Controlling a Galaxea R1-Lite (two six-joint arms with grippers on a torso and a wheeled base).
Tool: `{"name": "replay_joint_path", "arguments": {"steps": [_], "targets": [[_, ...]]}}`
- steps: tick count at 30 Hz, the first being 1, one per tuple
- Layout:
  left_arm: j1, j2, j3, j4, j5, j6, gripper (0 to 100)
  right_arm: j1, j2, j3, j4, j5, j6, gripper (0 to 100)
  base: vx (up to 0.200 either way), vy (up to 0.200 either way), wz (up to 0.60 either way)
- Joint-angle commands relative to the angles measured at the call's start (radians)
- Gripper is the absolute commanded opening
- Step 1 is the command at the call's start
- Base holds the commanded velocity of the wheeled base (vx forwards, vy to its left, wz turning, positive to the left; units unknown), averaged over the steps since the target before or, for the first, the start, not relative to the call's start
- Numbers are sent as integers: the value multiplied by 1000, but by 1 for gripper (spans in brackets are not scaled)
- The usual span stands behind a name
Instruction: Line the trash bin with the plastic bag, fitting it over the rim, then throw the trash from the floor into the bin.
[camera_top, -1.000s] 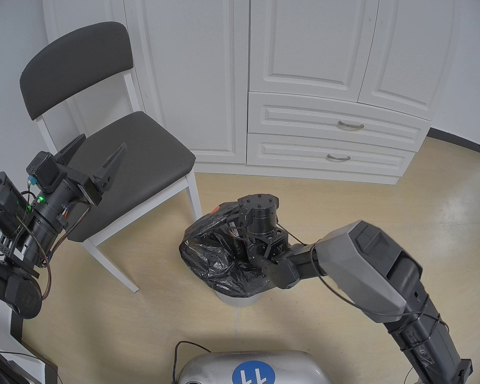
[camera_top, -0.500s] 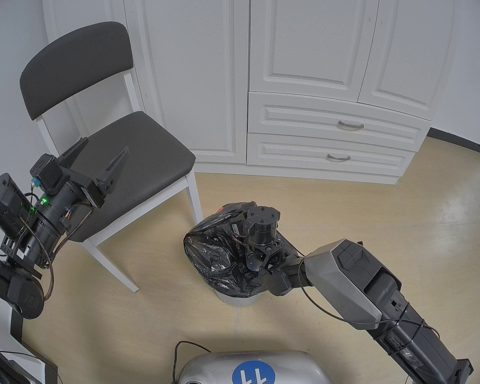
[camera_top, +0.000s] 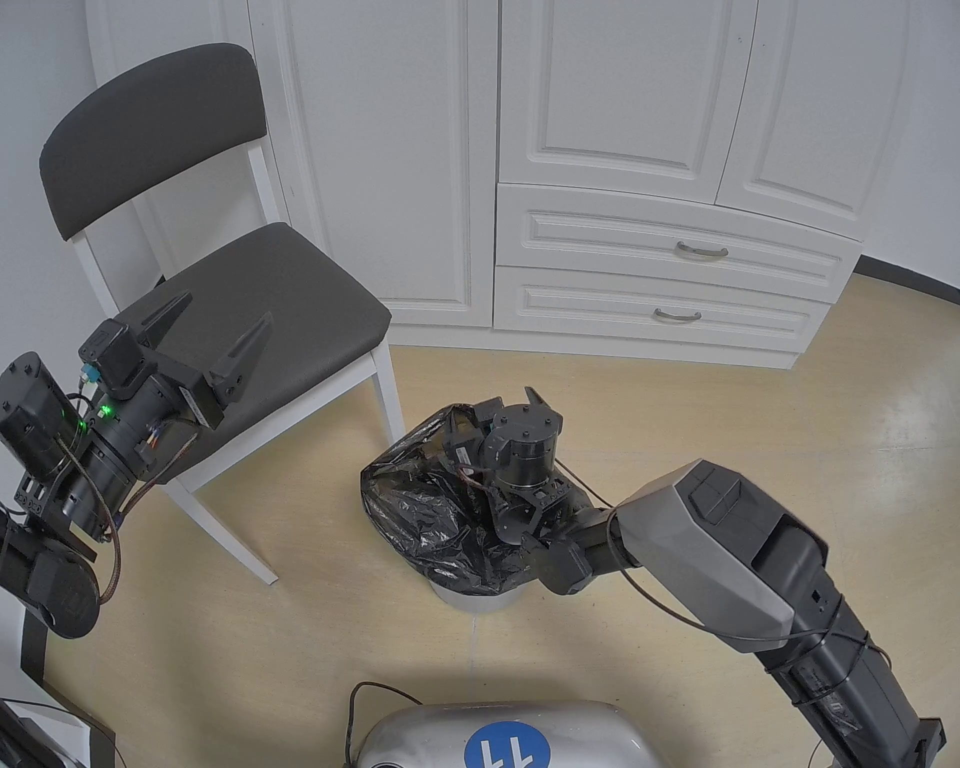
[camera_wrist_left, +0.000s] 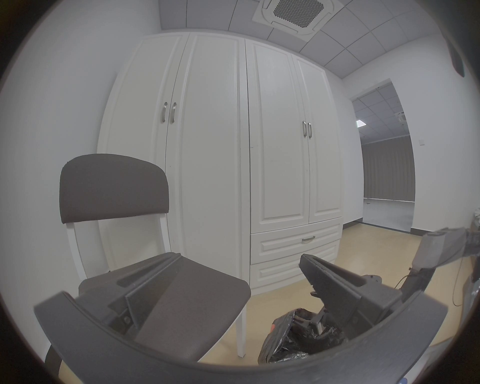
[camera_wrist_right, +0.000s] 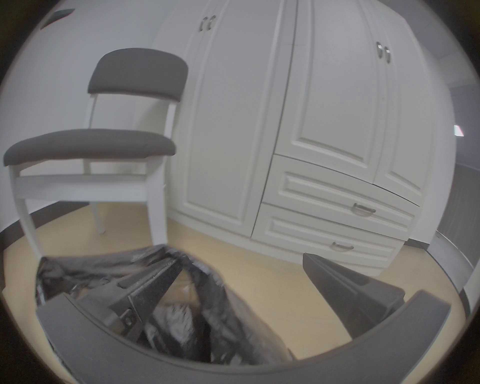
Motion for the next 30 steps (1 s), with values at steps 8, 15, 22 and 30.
{"name": "replay_joint_path", "arguments": {"steps": [8,15,22,30], "targets": [[-143,271,36,5,-102,-101,100,53,-639,920,85,44,325,100,0,0,0],[-169,338,-16,172,-102,-168,100,16,-631,996,87,50,648,100,0,0,0],[-169,303,-179,642,-73,-225,100,-45,-512,972,81,65,752,100,0,0,0],[-174,430,-386,878,54,-351,100,-77,-389,890,75,70,752,100,0,0,0]]}}
